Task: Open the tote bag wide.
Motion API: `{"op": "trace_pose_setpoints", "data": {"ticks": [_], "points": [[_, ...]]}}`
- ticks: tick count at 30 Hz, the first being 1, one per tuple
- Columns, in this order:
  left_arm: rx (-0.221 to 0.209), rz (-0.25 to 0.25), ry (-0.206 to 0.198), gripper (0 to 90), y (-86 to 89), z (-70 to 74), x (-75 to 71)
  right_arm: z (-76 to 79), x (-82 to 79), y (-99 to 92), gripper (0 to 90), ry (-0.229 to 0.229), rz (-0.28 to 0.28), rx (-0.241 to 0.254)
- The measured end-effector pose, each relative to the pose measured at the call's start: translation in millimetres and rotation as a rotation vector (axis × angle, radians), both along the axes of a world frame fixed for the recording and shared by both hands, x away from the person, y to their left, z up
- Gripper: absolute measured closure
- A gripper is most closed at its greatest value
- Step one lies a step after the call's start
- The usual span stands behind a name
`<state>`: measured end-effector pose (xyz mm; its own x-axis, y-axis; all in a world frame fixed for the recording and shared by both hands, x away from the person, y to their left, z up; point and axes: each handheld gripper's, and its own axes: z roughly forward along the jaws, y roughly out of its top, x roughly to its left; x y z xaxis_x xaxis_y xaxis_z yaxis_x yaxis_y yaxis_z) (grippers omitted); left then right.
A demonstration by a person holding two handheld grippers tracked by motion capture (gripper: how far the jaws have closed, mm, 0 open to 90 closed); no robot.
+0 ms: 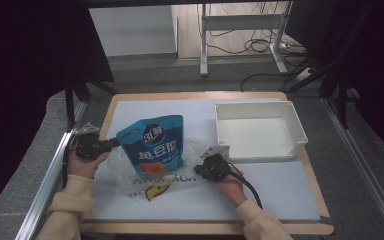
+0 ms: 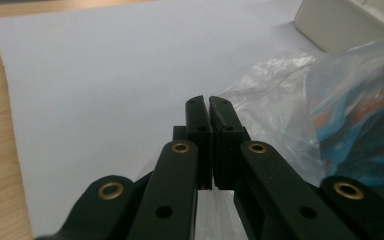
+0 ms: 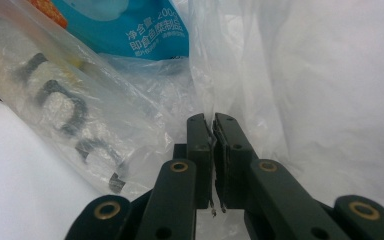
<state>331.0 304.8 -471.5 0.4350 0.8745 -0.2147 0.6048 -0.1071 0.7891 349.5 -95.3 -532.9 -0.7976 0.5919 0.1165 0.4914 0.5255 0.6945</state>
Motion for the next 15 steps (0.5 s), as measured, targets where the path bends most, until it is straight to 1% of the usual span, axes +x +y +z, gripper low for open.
{"op": "trace_pose_setpoints", "data": {"ticks": [8, 9, 10, 11, 12, 13, 14, 15], "points": [[0.002, 0.005, 0.014, 88.7, 2.0, -8.4, -1.3, 0.2, -0.1, 0.0, 83.7, 0.000, 0.000, 0.000], [0.003, 0.005, 0.014, 88.7, 2.3, -8.7, -1.3, 0.3, -0.1, 0.0, 82.0, 0.001, 0.002, 0.000], [0.001, 0.005, 0.012, 88.7, 2.4, -8.5, -1.4, 1.5, -0.1, 0.1, 75.5, 0.001, 0.007, 0.003], [-0.002, 0.005, 0.010, 88.7, 2.5, -8.3, -1.5, 1.5, -0.1, 0.1, 75.5, 0.001, 0.007, 0.003], [-0.002, 0.005, 0.007, 88.7, 2.3, -8.2, -1.6, 2.7, -0.3, 0.0, 72.9, -0.001, 0.005, 0.003], [0.000, 0.004, 0.008, 88.7, 1.8, -8.2, -1.7, 7.9, -0.8, -1.8, 67.7, -0.010, 0.006, 0.032], [0.001, 0.004, 0.008, 88.7, 1.7, -8.3, -1.7, 11.8, -1.2, -3.4, 65.1, -0.011, 0.013, 0.054], [0.001, 0.004, 0.008, 88.7, 1.7, -8.3, -1.7, 11.8, -1.2, -3.4, 65.1, -0.011, 0.013, 0.054]]}}
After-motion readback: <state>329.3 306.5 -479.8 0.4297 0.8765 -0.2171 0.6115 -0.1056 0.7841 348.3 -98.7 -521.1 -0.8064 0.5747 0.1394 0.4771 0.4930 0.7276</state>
